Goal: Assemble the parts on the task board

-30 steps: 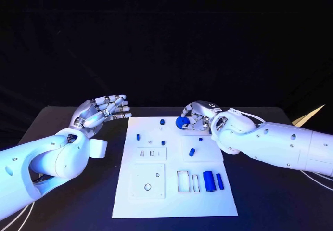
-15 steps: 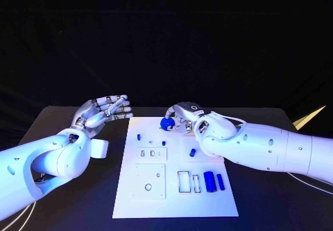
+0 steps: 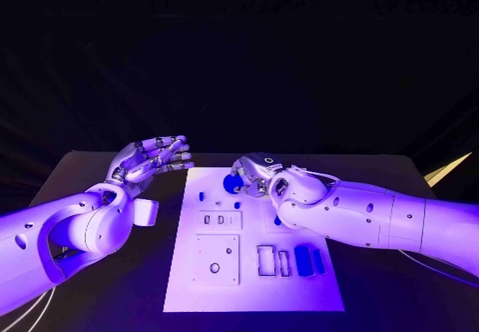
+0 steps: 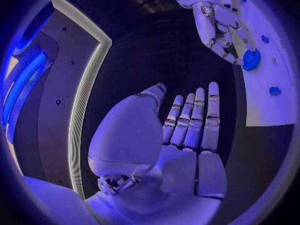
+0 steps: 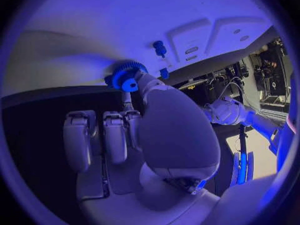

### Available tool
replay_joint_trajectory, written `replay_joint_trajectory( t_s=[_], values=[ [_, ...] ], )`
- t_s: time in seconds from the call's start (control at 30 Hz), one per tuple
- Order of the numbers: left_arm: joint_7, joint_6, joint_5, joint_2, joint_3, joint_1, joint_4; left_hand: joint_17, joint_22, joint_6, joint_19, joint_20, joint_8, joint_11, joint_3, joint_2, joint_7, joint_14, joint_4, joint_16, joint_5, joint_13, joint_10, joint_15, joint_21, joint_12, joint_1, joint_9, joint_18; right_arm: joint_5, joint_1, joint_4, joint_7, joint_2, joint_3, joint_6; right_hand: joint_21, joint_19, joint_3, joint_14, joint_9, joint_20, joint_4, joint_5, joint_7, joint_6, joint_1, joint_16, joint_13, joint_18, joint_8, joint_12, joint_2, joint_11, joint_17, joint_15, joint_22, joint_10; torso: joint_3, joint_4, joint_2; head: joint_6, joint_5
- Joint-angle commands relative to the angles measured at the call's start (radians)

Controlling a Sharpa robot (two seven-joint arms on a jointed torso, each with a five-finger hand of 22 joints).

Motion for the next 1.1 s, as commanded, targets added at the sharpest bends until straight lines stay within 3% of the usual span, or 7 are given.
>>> replay_joint_trajectory(
  t_s=[0.03, 0.57, 0.8, 0.9, 1.1],
  values=[
    [0.001, 0.003, -0.001, 0.002, 0.001, 0.001, 0.002, 0.016, 0.0, -0.016, -0.006, 0.004, 0.004, 0.007, 0.025, -0.003, 0.043, -0.006, -0.018, -0.003, 0.012, 0.012, -0.013, -0.002, 0.005, -0.011, 0.004, 0.014, 0.011, -0.002, -0.003, -0.007, 0.0, 0.009, -0.001, 0.005, 0.024, 0.096, 0.083, 0.111, 0.049, -0.013, -0.002, 0.018, -0.009, 0.085, -0.023, 0.014, 0.194, -0.03, 0.049, 0.015, 0.026, -0.009, 0.273, -0.011, 0.254, 0.04, 0.0013, -0.0018, 0.0, -0.001, 0.003],
    [-0.001, 0.004, -0.001, 0.002, 0.001, 0.001, 0.002, 0.016, 0.0, -0.016, -0.006, 0.004, 0.004, 0.007, 0.025, -0.003, 0.043, -0.006, -0.018, -0.003, 0.012, 0.012, -0.013, -0.002, 0.005, -0.011, 0.004, 0.014, 0.011, -0.001, -0.006, -0.036, -0.007, 0.034, -0.001, 0.007, 0.022, 0.095, 0.1, 0.111, 0.046, -0.011, -0.01, 0.017, -0.003, 0.073, -0.043, 0.014, 0.186, -0.029, 0.04, 0.006, 0.014, -0.004, 0.273, -0.008, 0.252, 0.034, 0.0015, -0.0026, 0.0, 0.001, 0.003],
    [-0.002, 0.004, -0.001, 0.001, 0.001, 0.001, 0.002, 0.017, 0.0, -0.016, -0.006, 0.004, 0.004, 0.007, 0.026, -0.003, 0.044, -0.006, -0.019, -0.003, 0.012, 0.012, -0.014, -0.002, 0.005, -0.011, 0.004, 0.014, 0.011, 0.009, -0.006, -0.044, -0.003, 0.036, -0.001, 0.003, 0.016, 0.091, 0.114, 0.111, 0.03, 0.003, -0.012, 0.015, 0.023, 0.022, -0.094, 0.014, 0.156, -0.027, 0.0, -0.03, -0.02, 0.017, 0.273, 0.011, 0.247, 0.005, 0.0016, -0.0019, 0.0, 0.001, 0.003],
    [-0.002, 0.004, -0.001, 0.001, 0.001, 0.001, 0.001, 0.017, 0.0, -0.016, -0.006, 0.004, 0.004, 0.007, 0.026, -0.003, 0.044, -0.006, -0.019, -0.003, 0.012, 0.012, -0.014, -0.002, 0.005, -0.011, 0.004, 0.014, 0.011, 0.019, -0.006, -0.045, 0.001, 0.036, -0.001, 0.008, 0.014, 0.09, 0.092, 0.111, 0.019, 0.016, 0.001, 0.014, 0.037, -0.013, -0.139, 0.014, 0.145, -0.027, -0.028, -0.044, -0.047, 0.032, 0.273, 0.025, 0.246, -0.007, 0.0017, -0.0023, 0.0, 0.001, 0.003],
    [-0.003, 0.003, -0.001, 0.0, 0.001, 0.001, 0.001, 0.018, -0.001, -0.017, -0.006, 0.004, 0.004, 0.007, 0.026, -0.003, 0.044, -0.007, -0.02, -0.003, 0.012, 0.012, -0.015, -0.002, 0.005, -0.011, 0.003, 0.014, 0.011, 0.038, -0.006, -0.045, 0.013, 0.031, -0.001, 0.029, 0.015, 0.091, 0.013, 0.111, 0.015, 0.024, 0.048, 0.017, 0.04, -0.017, -0.22, 0.014, 0.144, -0.027, -0.044, -0.047, -0.048, 0.036, 0.273, 0.03, 0.248, -0.01, 0.0021, -0.0028, -0.001, -0.001, 0.004]
  ],
)
